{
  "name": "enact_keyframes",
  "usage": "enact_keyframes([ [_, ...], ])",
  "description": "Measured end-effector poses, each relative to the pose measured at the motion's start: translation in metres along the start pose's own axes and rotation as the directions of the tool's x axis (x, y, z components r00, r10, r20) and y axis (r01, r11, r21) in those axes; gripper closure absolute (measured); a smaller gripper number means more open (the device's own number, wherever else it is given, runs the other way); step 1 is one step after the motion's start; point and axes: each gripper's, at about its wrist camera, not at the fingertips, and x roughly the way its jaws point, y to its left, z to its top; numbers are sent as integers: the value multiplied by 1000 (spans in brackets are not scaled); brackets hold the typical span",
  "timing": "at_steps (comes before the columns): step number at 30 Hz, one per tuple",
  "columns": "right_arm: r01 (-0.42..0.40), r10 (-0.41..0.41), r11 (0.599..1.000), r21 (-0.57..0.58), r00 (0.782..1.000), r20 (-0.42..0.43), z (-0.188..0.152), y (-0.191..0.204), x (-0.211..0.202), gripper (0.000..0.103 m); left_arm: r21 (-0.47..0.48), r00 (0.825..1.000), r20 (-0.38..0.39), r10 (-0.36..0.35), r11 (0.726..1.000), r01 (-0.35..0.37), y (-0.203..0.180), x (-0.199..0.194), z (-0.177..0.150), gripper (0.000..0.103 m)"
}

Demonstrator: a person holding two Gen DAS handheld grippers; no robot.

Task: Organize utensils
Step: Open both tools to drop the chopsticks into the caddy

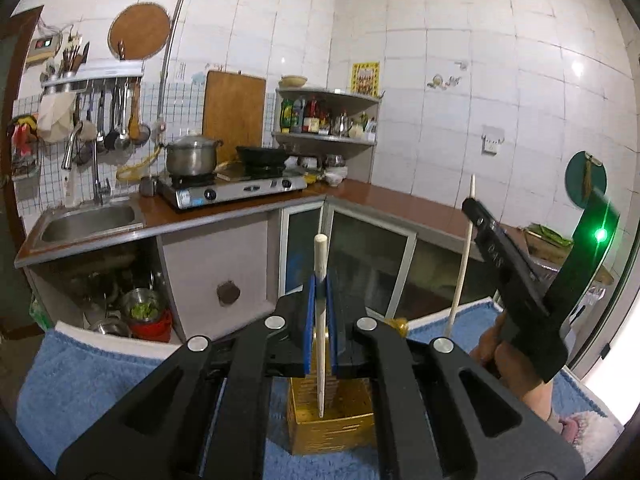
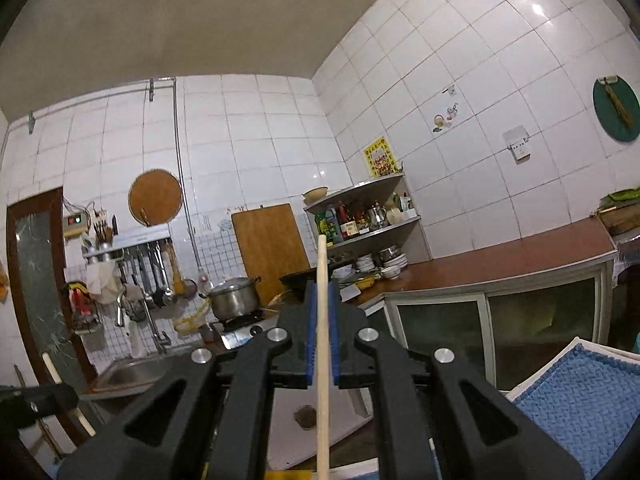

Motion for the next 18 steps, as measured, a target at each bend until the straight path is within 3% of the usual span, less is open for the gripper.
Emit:
enact_keyframes([
  [9, -4, 2, 998, -65, 1000, -23, -26, 7, 3, 97, -22, 998, -63, 8, 1000, -9, 9, 17, -29, 99],
  [18, -116, 80, 974, -194, 979, -186, -67, 6, -18, 97, -68, 990, -139, 32, 997, -42, 22, 30, -59, 99],
])
